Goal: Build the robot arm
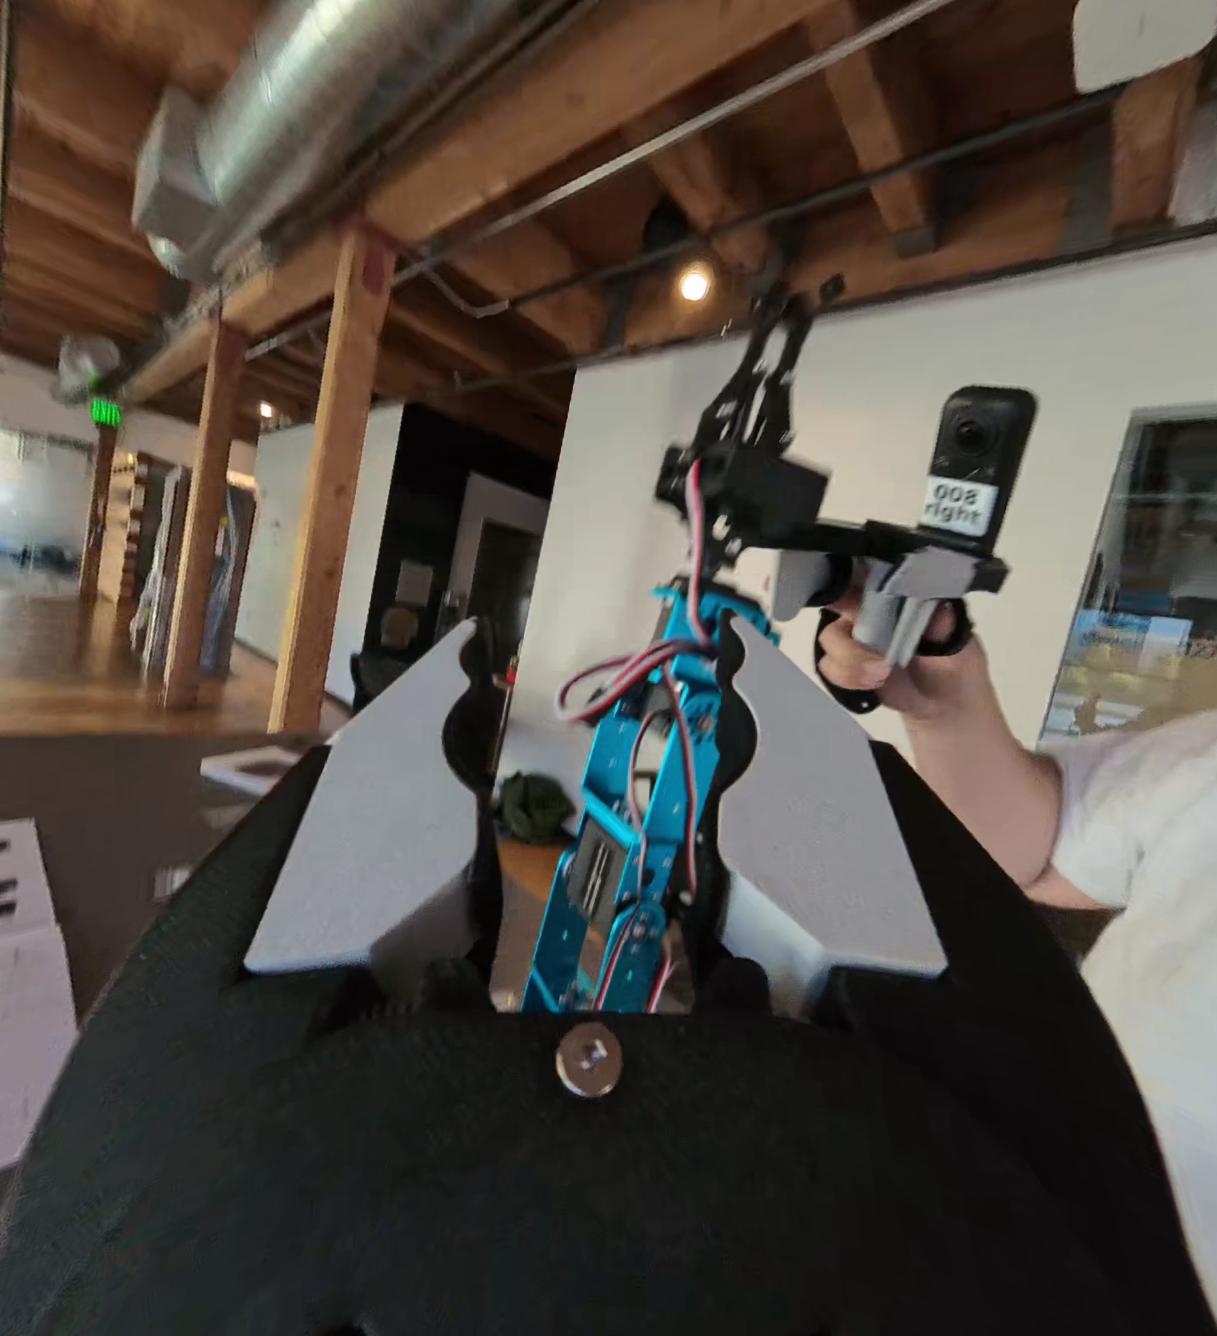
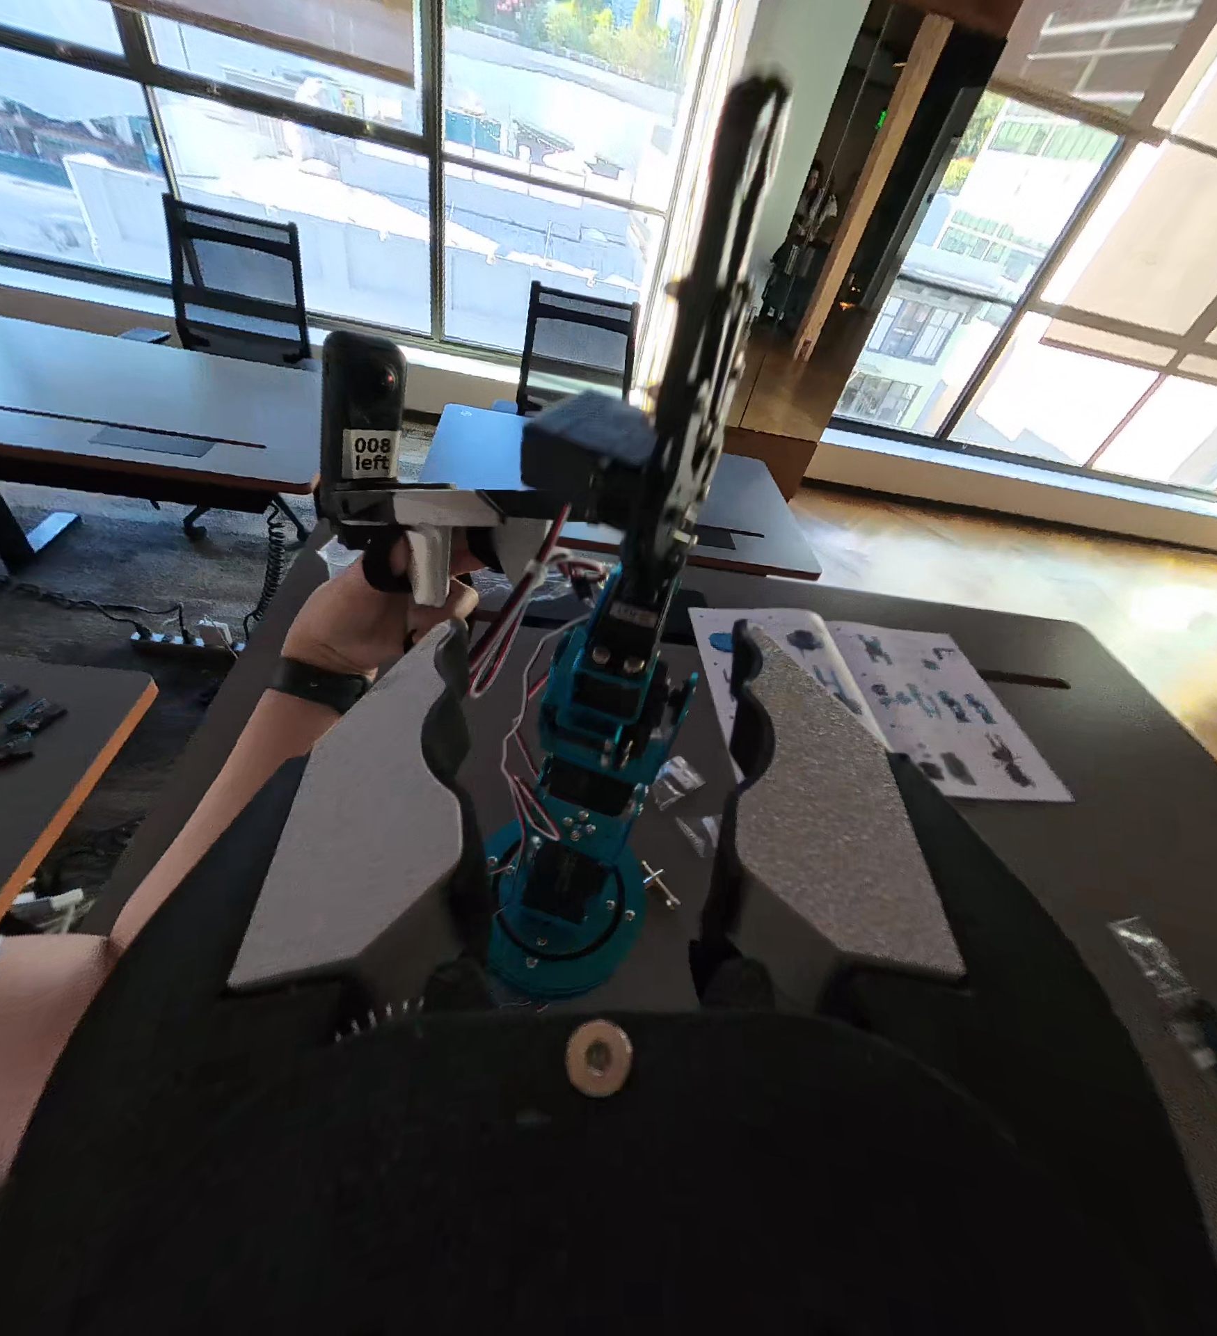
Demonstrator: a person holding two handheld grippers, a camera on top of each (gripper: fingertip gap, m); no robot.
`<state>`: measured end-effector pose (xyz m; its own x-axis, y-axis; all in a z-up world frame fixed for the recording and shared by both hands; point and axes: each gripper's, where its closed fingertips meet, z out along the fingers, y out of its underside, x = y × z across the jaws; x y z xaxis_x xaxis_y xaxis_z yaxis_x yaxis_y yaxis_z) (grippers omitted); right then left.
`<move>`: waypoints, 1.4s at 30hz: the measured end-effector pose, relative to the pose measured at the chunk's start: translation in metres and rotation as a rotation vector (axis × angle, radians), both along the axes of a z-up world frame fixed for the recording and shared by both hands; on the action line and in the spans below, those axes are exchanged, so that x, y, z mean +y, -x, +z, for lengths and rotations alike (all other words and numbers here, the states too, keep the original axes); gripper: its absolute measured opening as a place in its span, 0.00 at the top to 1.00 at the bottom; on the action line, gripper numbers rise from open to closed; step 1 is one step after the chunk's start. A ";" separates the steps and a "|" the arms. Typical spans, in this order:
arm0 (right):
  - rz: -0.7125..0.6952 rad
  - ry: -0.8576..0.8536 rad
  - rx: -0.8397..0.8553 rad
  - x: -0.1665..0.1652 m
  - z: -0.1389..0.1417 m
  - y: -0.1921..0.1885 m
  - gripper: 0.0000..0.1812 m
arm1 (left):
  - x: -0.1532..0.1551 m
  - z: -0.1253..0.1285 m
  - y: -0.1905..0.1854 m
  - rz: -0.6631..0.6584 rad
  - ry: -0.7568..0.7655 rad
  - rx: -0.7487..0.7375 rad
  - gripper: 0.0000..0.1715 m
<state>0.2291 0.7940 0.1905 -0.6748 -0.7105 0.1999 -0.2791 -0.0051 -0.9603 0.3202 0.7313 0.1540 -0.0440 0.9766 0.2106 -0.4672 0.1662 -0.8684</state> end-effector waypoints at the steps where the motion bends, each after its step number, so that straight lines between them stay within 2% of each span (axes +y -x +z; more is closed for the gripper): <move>1: -0.011 -0.003 -0.014 -0.001 -0.011 -0.002 0.60 | 0.001 -0.011 0.005 -0.026 -0.003 -0.027 0.63; 4: -0.082 0.033 -0.031 -0.014 -0.029 -0.004 0.61 | 0.013 -0.033 0.014 -0.153 -0.010 -0.014 0.57; 6: -0.099 0.005 -0.078 -0.021 -0.034 -0.010 0.62 | 0.008 -0.050 0.023 -0.118 -0.027 -0.059 0.50; 8: -0.127 0.009 -0.111 -0.029 -0.036 -0.012 0.66 | 0.011 -0.062 0.034 -0.122 -0.021 -0.109 0.49; 12: -0.143 0.021 -0.111 -0.036 -0.039 -0.015 0.83 | 0.028 -0.075 0.055 -0.216 -0.039 -0.169 0.51; 17: -0.087 0.029 -0.075 -0.037 -0.040 -0.017 0.85 | 0.044 -0.107 0.078 -0.321 -0.106 -0.333 0.57; 28: 0.128 -0.034 -0.108 -0.037 -0.039 -0.006 0.86 | 0.055 -0.100 0.079 -0.395 -0.191 -0.228 0.41; 32: 0.198 -0.077 -0.166 -0.037 -0.039 -0.002 0.86 | 0.070 -0.108 0.081 -0.473 -0.205 -0.285 0.43; 36: 0.234 -0.083 -0.207 -0.037 -0.039 -0.002 0.85 | 0.064 -0.109 0.080 -0.458 -0.201 -0.321 0.48; 39: 0.244 -0.095 -0.230 -0.037 -0.038 -0.003 0.85 | 0.051 -0.107 0.068 -0.421 -0.221 -0.284 0.50; 42: 0.247 -0.107 -0.254 -0.037 -0.036 -0.002 0.84 | 0.019 -0.107 0.048 -0.291 -0.284 -0.247 0.52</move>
